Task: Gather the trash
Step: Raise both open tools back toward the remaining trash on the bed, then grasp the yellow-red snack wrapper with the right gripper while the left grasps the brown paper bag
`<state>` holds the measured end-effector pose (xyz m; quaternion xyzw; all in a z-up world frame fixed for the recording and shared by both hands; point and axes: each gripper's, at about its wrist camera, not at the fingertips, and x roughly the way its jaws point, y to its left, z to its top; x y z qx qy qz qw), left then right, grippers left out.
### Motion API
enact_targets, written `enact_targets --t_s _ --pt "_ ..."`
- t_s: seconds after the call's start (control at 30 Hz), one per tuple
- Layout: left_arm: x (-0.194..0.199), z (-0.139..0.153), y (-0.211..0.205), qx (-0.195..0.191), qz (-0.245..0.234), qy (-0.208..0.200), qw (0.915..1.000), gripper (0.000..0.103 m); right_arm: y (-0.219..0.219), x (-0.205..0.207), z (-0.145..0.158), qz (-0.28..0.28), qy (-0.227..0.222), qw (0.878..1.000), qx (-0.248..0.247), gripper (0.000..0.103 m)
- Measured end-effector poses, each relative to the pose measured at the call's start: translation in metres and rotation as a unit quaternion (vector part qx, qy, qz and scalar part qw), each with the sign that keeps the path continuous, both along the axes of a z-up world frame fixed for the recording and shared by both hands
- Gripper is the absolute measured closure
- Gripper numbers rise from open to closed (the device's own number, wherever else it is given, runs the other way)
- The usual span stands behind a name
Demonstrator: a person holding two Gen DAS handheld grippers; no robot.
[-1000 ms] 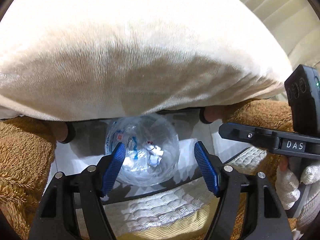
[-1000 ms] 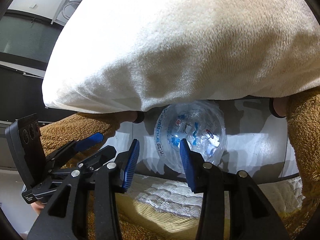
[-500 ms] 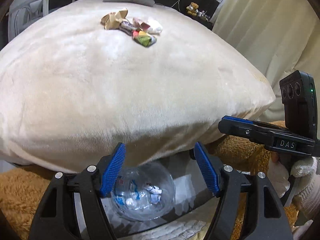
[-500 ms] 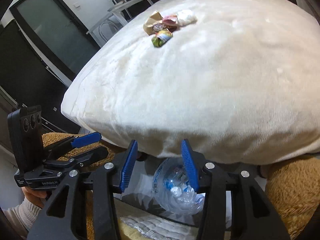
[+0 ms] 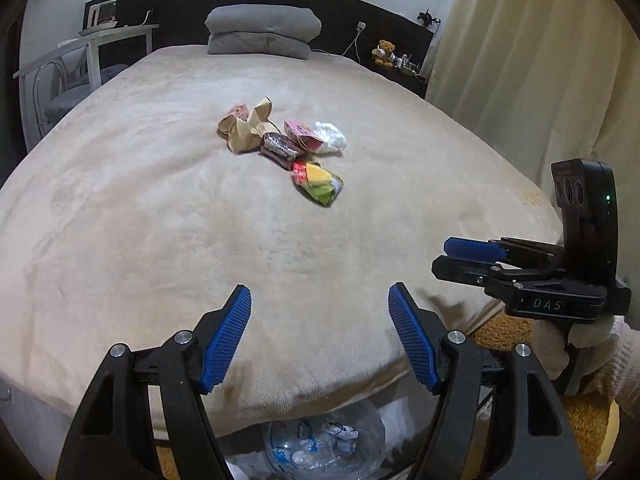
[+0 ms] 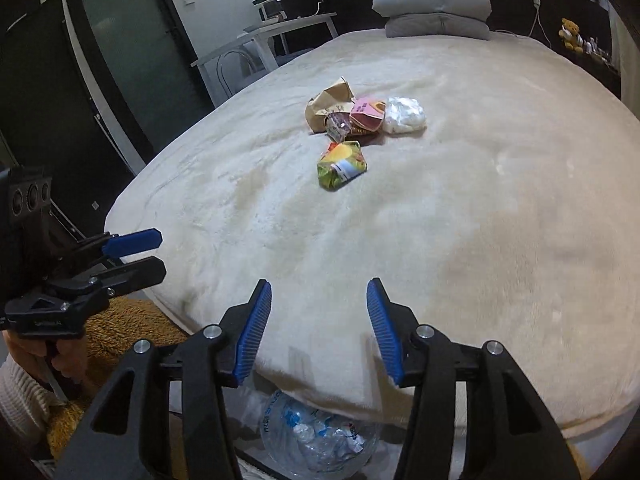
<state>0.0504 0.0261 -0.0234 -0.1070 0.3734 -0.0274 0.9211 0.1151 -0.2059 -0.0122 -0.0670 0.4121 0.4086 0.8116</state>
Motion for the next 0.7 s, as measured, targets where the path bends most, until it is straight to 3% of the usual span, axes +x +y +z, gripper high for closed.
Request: enact_targets --t_s 0.3,0.7 --pt "0.034 0.019 0.041 0.014 0.013 -0.028 0.9994 0.033 0.040 0.036 0.000 0.010 -0.030 0.999 -0.027 0.038" --pt "0.069 0.020 0.074 0.018 0.003 -0.045 0.9988 0.033 0.090 0.084 -0.016 0.020 -0.034 0.998 -0.053 0.030"
